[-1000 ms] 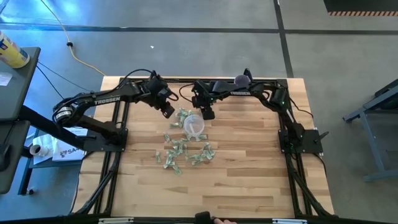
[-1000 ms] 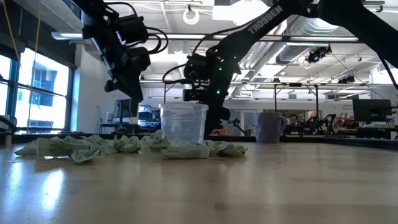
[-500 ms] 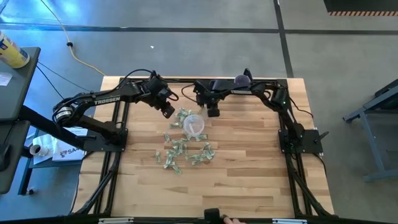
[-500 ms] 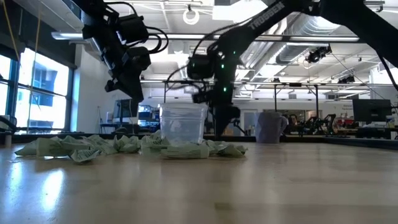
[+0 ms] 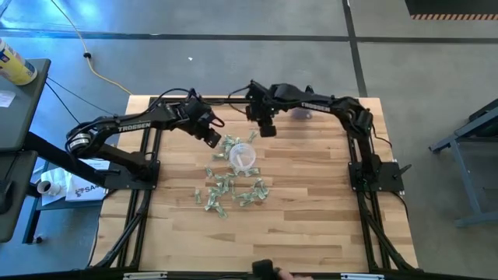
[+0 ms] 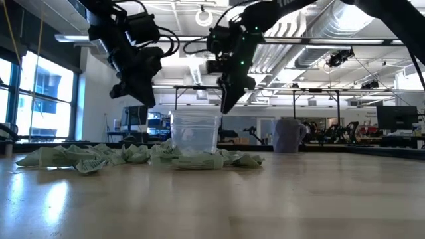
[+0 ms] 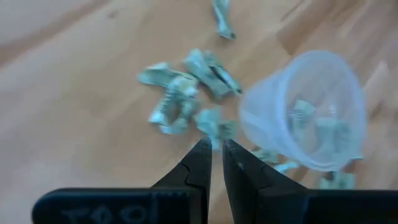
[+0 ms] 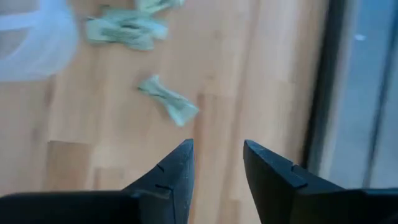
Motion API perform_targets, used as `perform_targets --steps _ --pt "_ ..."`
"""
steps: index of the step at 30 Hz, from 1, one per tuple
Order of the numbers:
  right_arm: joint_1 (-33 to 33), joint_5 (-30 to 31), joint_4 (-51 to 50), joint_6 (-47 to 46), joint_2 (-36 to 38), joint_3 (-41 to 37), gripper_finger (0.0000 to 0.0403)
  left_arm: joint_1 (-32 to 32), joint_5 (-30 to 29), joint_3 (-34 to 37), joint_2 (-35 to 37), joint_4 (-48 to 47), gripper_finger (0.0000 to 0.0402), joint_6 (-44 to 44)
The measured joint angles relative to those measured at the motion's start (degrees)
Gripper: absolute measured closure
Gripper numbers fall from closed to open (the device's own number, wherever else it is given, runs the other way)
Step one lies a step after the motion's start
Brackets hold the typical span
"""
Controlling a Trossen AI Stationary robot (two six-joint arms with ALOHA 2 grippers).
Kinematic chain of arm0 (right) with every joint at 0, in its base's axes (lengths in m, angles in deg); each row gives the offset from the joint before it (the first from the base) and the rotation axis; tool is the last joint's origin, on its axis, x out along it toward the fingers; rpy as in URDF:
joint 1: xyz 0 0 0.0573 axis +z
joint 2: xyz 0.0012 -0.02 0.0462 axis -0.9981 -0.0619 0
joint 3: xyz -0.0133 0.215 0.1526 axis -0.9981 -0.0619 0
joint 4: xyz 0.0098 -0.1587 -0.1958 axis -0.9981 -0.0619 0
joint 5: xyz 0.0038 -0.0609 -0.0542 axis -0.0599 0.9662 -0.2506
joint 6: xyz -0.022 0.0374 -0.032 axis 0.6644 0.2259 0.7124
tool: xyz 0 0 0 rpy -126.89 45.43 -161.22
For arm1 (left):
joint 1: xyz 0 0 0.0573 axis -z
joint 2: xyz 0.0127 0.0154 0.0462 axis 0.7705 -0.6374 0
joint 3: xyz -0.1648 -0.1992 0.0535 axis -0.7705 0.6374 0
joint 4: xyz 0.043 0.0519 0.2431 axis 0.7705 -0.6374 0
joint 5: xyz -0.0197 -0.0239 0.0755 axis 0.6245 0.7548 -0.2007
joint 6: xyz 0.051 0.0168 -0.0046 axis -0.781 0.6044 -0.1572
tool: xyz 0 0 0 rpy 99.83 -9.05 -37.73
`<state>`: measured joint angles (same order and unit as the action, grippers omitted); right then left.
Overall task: Pick and place Stevia / Truvia into bins
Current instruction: Put the stevia packet into the transparent container
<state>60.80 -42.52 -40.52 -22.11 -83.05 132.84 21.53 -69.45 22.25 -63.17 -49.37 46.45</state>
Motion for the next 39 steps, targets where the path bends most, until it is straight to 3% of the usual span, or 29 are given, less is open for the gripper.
perform_targets --steps 5,9,13,23,39 --pt "-3.85 -3.41 4.05 2.65 -0.48 -3.96 0.0271 6.06 -0.14 0.00 0.00 5.84 0.0328 8.75" --pt "-5.74 -4.90 5.83 7.46 -2.39 -7.66 0.0260 12.07 -3.65 -0.04 0.00 11.14 0.0328 14.23" --pt "-5.53 -3.58 6.69 11.92 -2.49 -9.46 0.0230 17.00 -8.64 -0.04 0.00 13.37 0.0328 18.00" --pt "-1.42 -5.09 16.99 11.13 -2.75 -9.62 0.0144 23.12 -14.93 -0.04 0.00 14.23 0.0328 23.57" --pt "3.60 -6.40 18.02 2.62 -6.25 -9.62 0.0148 34.42 -26.86 -0.04 0.00 15.85 0.0328 35.35"
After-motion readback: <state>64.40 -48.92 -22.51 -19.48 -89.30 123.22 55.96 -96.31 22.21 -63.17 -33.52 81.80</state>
